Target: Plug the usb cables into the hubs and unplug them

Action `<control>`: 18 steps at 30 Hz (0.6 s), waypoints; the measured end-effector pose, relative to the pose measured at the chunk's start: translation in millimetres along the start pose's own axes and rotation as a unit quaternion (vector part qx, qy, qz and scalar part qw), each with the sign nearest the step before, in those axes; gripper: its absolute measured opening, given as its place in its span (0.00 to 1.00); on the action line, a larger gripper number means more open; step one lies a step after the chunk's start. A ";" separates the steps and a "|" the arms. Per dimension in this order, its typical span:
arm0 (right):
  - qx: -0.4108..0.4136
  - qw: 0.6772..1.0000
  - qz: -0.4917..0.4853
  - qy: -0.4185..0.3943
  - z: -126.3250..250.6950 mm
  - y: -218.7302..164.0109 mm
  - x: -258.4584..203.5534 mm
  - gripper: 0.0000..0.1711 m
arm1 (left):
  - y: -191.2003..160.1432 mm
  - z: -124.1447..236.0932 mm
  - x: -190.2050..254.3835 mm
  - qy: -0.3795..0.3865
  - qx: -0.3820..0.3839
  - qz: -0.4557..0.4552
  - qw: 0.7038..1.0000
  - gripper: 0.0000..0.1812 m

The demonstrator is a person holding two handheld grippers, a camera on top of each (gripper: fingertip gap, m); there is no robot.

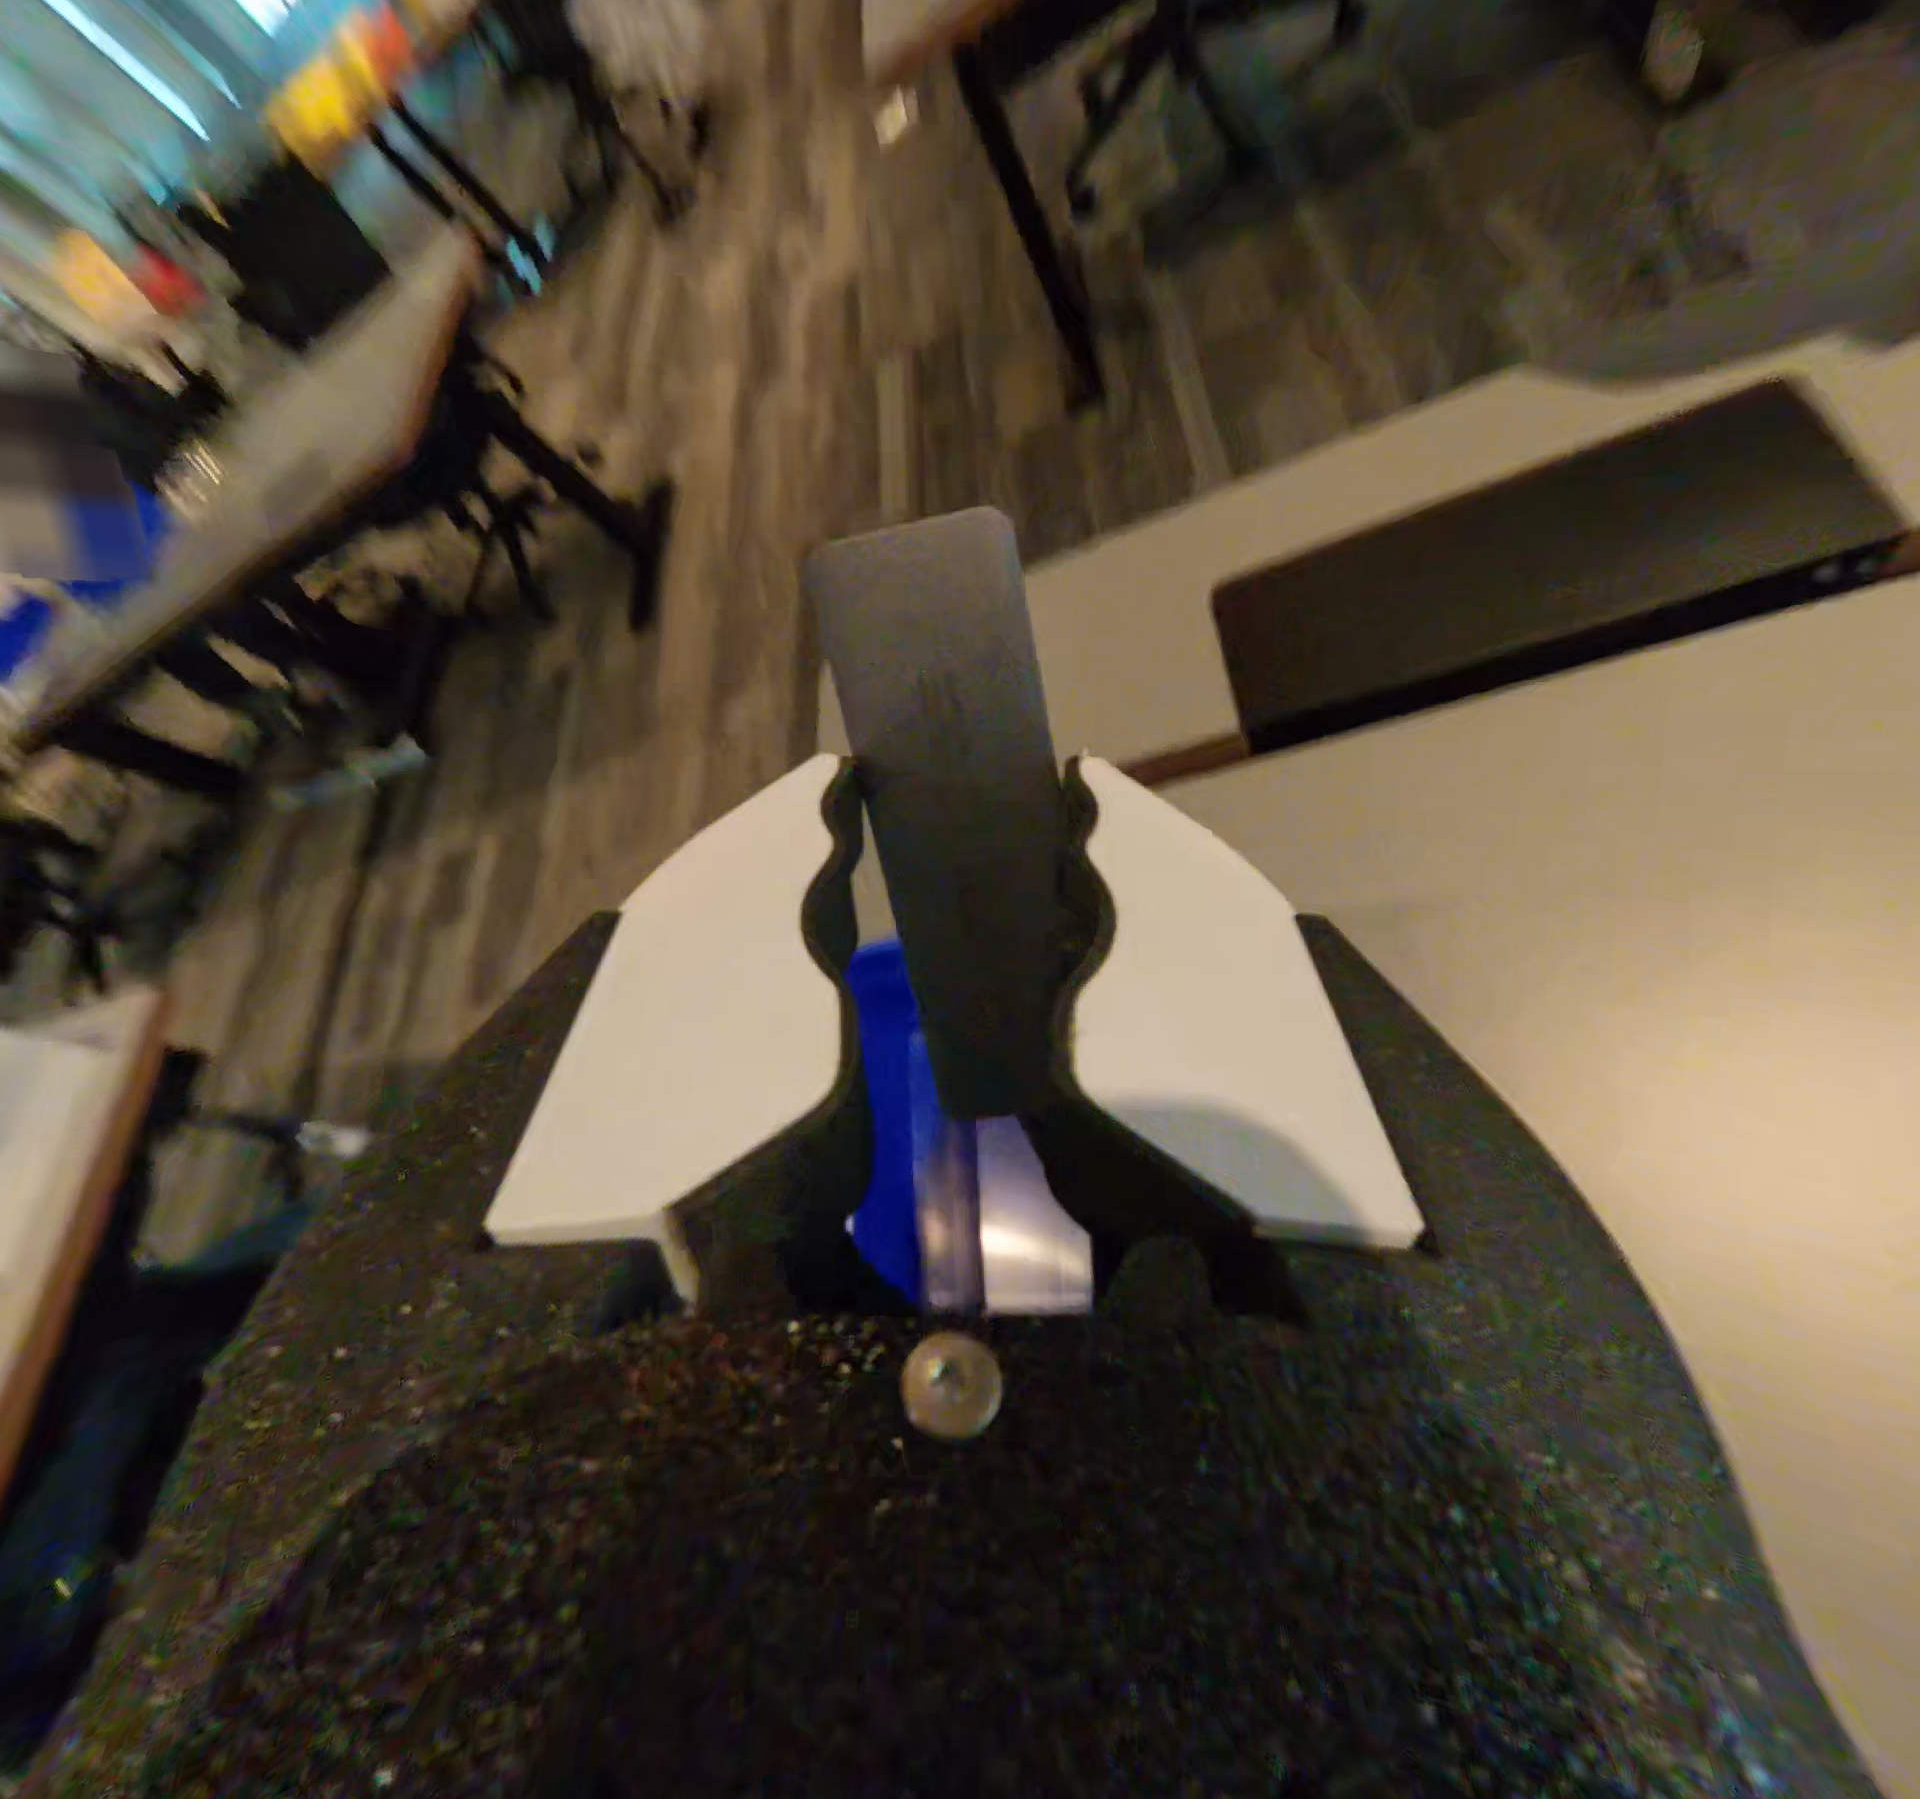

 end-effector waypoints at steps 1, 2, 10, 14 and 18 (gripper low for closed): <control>0.004 1.000 0.005 -0.003 0.9 0.6 -0.7 0.01 | 18.9 15.9 5.9 0.010 0.033 -0.011 0.999 0.20; 0.009 1.000 0.010 -0.007 2.0 1.3 -1.3 0.01 | 37.2 32.5 11.5 0.022 0.062 -0.020 0.998 0.20; 0.082 0.995 0.020 -0.048 20.7 7.1 -1.0 0.00 | 162.9 173.7 66.9 0.021 0.238 -0.059 0.969 0.20; 0.116 0.992 0.002 -0.056 33.9 5.2 1.4 0.01 | 183.2 221.5 127.0 -0.091 0.283 -0.025 0.954 0.20; 0.156 0.985 -0.044 -0.065 49.3 1.3 11.7 0.03 | 166.2 243.6 209.3 -0.221 0.312 0.025 0.924 0.20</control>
Point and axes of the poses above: each gripper's, where its closed fingertips meet, z back along the fingers, y out of its top, x = y × z across the jaws, the point moved 4 cm from there along z, back along the fingers, and after that the axes turned 14 degrees about y, right-handed, at the moved point
